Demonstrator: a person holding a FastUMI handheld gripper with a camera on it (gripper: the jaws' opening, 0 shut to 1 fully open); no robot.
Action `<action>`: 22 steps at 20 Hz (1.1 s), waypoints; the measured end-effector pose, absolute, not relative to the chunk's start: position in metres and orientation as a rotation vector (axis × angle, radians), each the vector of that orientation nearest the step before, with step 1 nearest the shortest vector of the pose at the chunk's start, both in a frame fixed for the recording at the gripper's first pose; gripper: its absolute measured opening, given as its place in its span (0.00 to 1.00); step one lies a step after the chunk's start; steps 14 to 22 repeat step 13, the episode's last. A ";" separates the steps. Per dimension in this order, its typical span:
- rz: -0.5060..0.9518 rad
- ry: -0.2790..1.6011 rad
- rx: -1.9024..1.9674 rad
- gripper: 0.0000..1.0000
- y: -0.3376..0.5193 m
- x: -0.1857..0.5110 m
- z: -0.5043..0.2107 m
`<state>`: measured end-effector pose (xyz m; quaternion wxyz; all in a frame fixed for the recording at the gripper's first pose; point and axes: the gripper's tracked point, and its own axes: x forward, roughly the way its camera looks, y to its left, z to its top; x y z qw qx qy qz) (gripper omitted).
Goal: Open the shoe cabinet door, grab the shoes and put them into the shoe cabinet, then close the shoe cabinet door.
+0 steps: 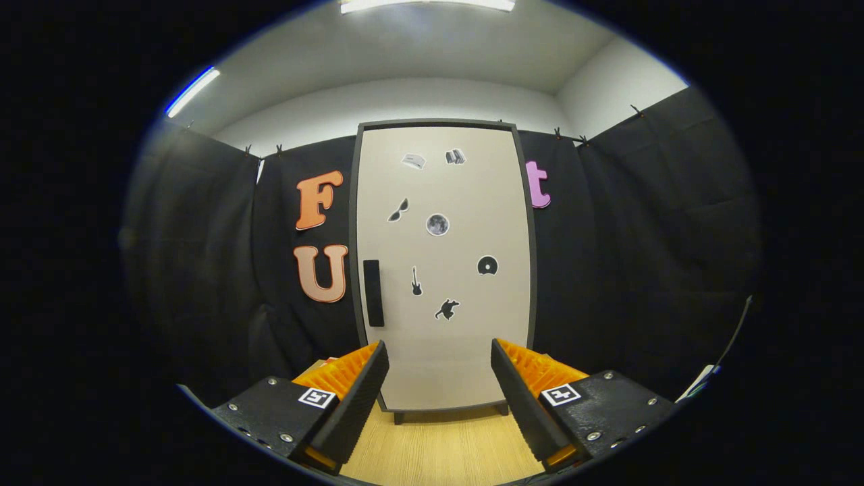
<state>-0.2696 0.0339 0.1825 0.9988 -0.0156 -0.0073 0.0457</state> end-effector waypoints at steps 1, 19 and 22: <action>0.093 -0.014 -0.039 0.95 0.035 -0.273 0.182; 0.103 -0.023 -0.049 0.95 0.040 -0.292 0.186; 0.103 -0.023 -0.049 0.95 0.040 -0.292 0.186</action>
